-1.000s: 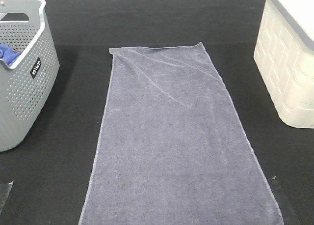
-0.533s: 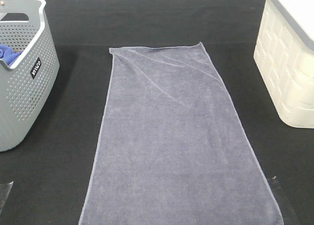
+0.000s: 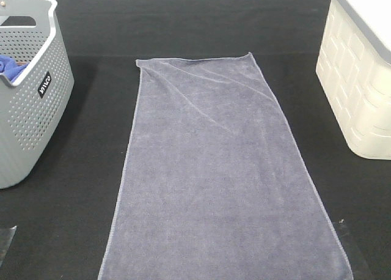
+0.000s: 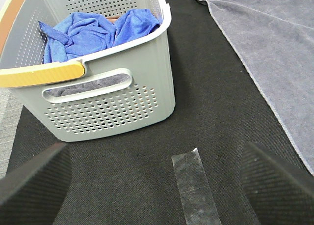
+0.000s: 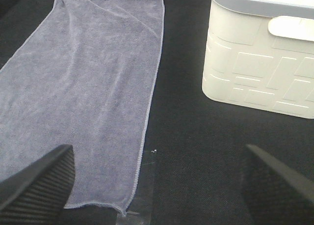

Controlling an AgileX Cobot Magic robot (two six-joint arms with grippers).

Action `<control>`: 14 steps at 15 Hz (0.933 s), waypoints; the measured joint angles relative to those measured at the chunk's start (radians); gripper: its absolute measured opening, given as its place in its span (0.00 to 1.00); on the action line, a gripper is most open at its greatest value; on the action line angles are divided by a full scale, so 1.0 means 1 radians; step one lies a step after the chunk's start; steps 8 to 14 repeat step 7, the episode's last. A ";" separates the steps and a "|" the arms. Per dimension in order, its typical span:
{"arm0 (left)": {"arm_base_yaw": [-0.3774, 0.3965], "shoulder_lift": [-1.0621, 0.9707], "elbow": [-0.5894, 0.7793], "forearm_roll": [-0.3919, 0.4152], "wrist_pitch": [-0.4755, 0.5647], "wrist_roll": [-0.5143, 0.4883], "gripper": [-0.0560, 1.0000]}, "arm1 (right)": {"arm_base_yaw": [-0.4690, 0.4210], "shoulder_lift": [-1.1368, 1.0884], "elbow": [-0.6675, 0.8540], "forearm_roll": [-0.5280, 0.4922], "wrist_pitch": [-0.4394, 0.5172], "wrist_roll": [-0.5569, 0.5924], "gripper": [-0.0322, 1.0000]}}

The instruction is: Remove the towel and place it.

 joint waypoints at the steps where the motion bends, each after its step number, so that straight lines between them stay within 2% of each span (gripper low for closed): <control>1: 0.000 0.000 0.000 0.000 0.000 0.000 0.89 | 0.000 0.000 0.000 0.000 0.000 0.000 0.85; 14: 0.000 0.000 0.000 0.000 0.000 0.000 0.89 | 0.000 0.000 0.000 0.000 0.000 0.000 0.85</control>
